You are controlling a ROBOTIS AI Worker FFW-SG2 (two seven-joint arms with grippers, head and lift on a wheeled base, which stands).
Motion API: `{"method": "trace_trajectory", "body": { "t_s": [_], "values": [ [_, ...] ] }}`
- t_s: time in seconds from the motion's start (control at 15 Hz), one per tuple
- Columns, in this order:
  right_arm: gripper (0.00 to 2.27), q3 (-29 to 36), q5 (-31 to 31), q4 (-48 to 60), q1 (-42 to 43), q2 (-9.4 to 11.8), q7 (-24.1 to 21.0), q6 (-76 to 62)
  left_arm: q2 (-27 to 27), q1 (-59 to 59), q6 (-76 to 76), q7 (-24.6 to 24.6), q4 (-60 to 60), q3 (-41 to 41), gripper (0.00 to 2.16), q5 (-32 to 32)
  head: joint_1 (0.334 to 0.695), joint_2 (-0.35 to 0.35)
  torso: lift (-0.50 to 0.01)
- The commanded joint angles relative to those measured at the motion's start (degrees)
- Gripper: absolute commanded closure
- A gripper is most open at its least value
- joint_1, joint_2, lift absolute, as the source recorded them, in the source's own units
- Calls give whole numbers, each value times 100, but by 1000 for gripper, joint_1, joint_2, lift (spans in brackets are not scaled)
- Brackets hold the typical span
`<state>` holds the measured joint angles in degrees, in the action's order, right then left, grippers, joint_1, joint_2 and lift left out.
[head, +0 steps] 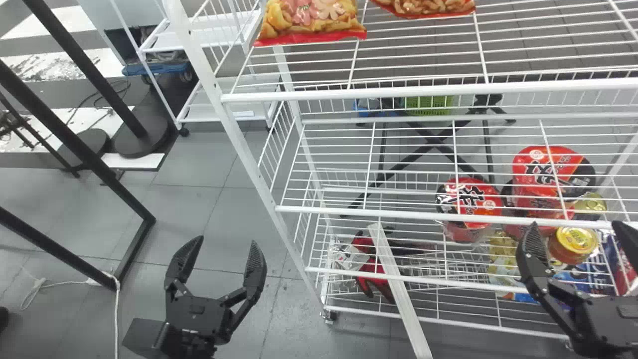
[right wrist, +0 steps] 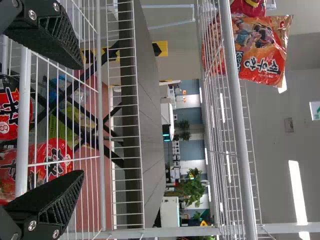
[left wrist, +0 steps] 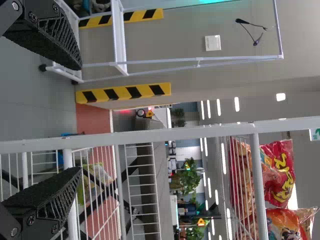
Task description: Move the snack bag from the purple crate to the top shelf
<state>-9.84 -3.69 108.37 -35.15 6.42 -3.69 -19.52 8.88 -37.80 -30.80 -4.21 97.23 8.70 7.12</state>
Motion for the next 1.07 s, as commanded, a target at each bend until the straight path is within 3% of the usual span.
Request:
{"method": "trace_trajectory", "body": {
  "t_s": [0.0,1.0],
  "values": [
    [60,-9,0,0,0,0,0,-3,0,1,0,0,-2,0,100,0,695,252,-303],
    [36,-44,18,88,26,0,-9,190,18,27,35,0,25,0,100,-18,695,256,-363]
  ]
}}
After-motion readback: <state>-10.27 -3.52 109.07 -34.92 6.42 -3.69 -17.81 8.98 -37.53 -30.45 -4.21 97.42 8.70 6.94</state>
